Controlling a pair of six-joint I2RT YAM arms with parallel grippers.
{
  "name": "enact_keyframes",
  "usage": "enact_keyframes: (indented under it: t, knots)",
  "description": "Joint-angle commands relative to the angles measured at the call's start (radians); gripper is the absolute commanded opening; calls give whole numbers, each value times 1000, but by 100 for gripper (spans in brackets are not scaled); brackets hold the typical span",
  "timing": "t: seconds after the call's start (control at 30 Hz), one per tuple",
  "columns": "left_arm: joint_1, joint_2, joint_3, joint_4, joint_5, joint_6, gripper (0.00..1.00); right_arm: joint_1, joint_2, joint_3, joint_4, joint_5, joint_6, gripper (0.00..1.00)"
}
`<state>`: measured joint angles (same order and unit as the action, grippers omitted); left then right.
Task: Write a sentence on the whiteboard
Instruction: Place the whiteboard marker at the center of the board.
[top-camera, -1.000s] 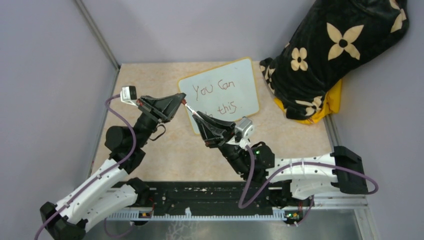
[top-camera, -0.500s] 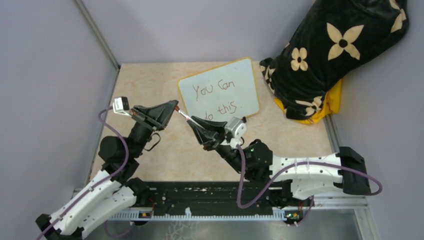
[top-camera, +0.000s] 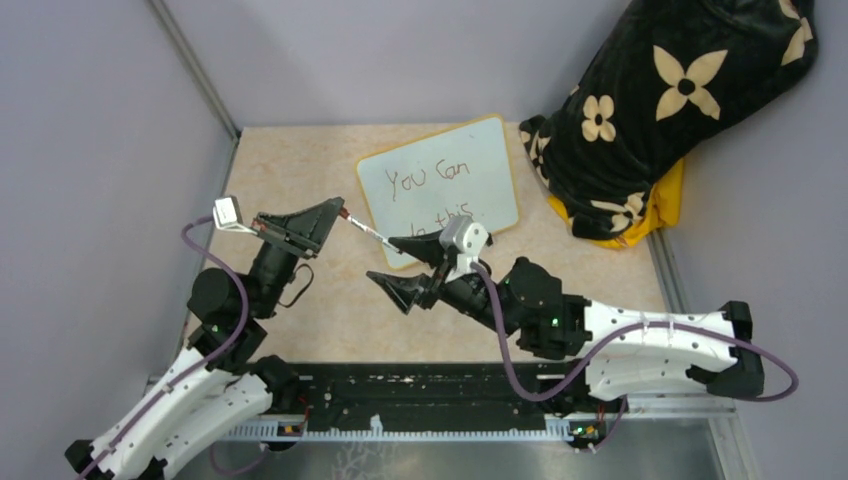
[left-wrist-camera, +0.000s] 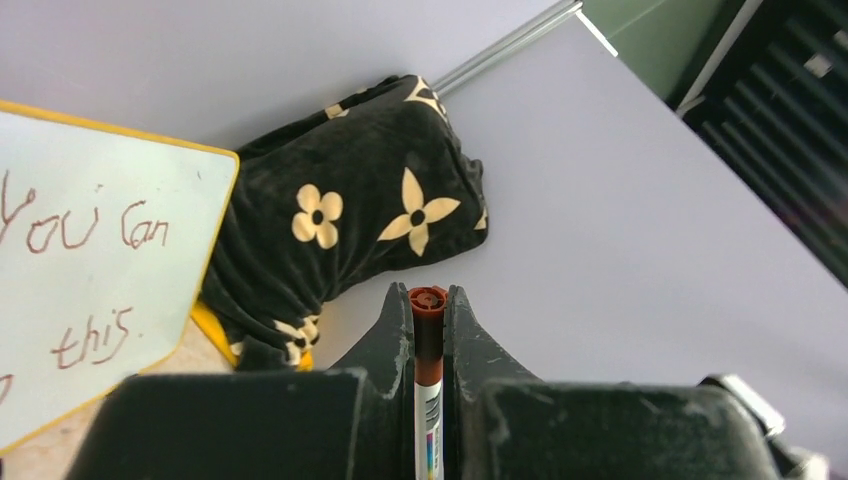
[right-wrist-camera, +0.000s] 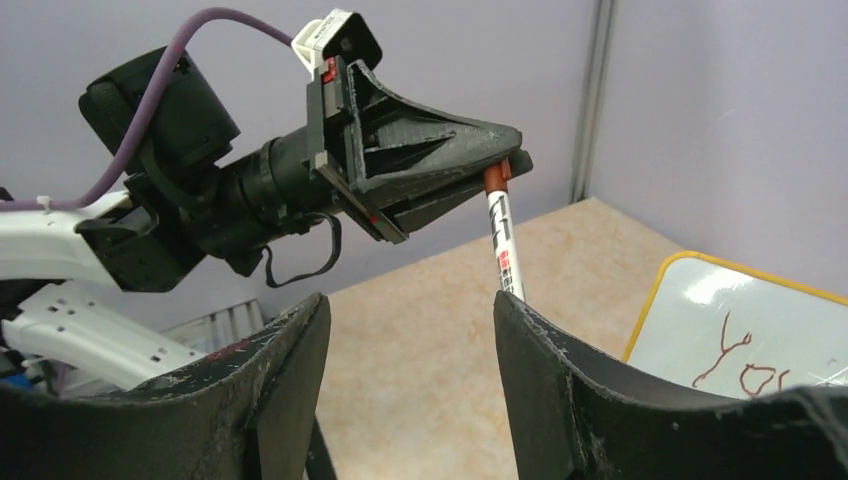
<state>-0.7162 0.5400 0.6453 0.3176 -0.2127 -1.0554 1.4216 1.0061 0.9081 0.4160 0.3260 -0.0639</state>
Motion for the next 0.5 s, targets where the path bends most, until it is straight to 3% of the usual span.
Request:
enact_keyframes:
  t: [0.0,0.17,0.47]
  knots:
    - [0,2,94,-137,34,145,0,-55,31,199,-306,-51,155,60]
    - [-1,-52,47,-151,23,122,0,-141,71,223,-394,-69,231,58]
    - [-1,-80,18,-194,43,105,0,-144,155,277,-407,-153,249,58]
